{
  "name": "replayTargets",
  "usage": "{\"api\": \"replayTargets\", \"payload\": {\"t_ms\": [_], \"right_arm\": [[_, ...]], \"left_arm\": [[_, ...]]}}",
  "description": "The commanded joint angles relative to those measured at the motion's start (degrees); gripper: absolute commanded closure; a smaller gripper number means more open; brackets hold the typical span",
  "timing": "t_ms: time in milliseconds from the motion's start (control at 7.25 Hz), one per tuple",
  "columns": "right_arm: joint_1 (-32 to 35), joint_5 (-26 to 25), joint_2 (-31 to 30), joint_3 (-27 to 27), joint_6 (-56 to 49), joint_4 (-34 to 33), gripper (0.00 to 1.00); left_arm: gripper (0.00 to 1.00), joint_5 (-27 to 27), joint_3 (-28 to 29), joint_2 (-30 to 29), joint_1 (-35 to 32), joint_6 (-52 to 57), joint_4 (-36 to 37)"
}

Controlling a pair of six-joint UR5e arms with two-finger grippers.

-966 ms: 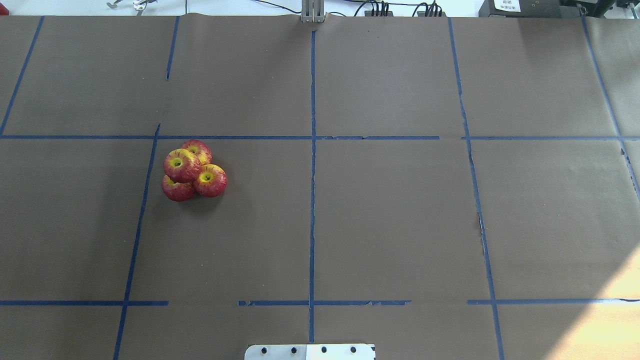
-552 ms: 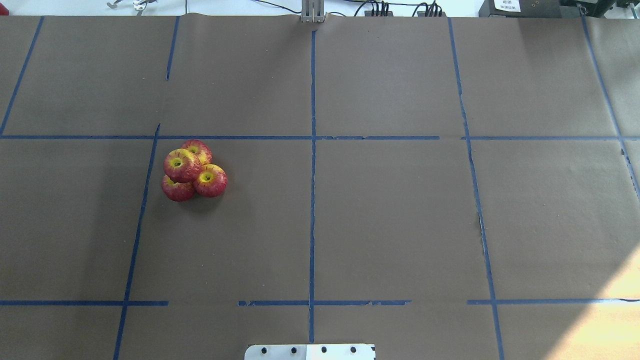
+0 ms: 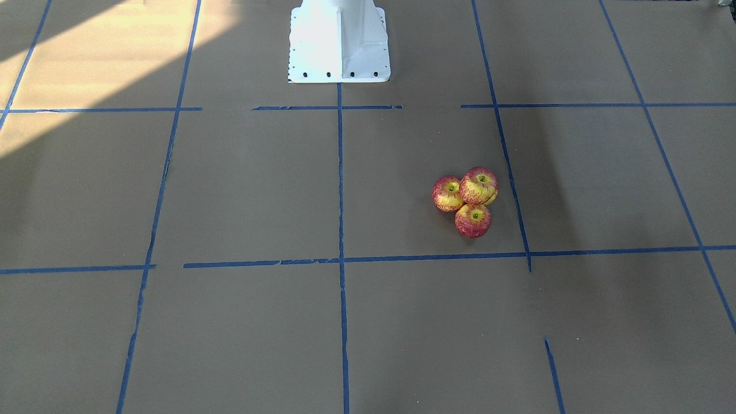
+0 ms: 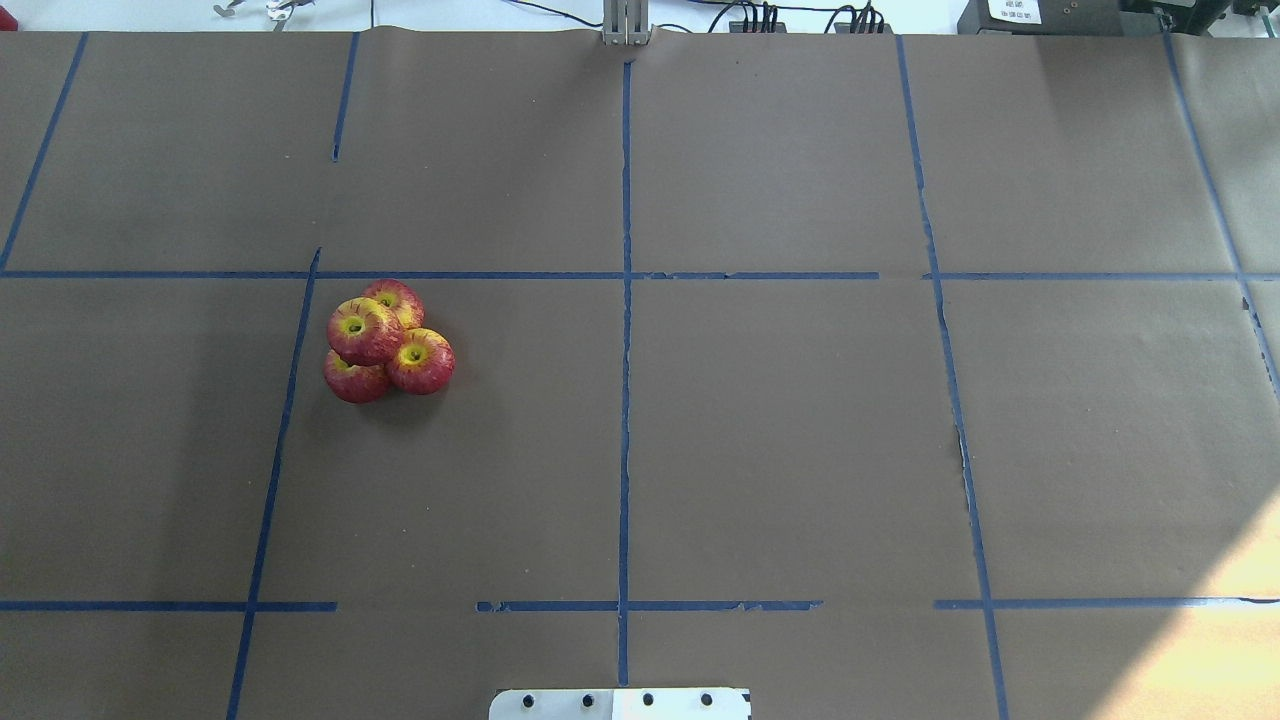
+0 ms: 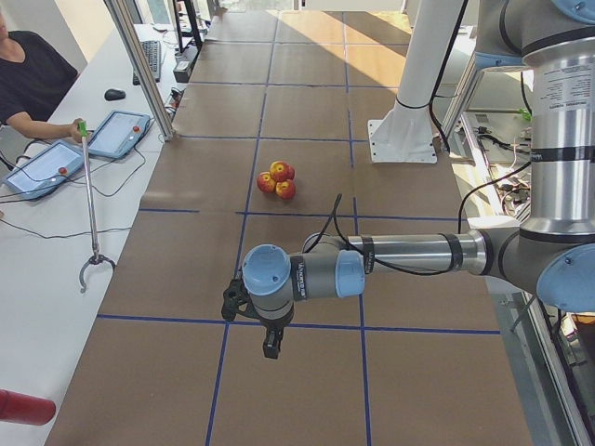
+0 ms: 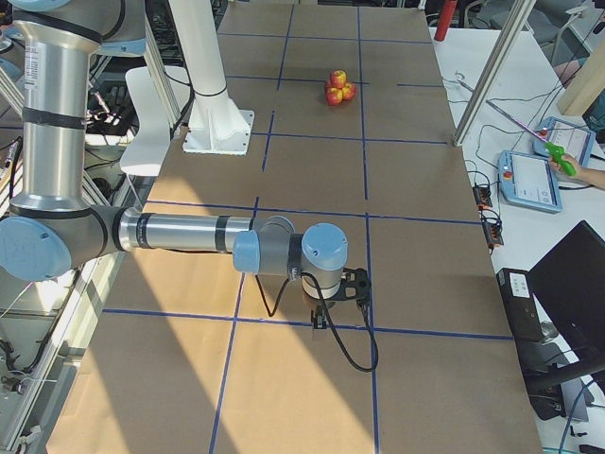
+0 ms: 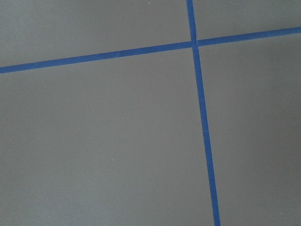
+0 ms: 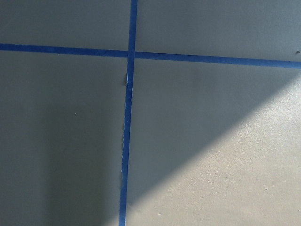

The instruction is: Stack apples

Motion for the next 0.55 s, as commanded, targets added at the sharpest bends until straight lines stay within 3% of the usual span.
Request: {"api": "replayTargets", "payload": {"t_ms": [0,414], "right_arm": [[0.0,0.0,0.0,0.0,0.0,0.0,0.0],[0.0,0.0,0.0,0.0,0.0,0.0,0.0]], "left_arm": [[0.0,0.0,0.25,-0.67,0.0,-0.03,0.0],[0.0,0.09,1.4,-1.64,-0.35,0.15,0.0]]}}
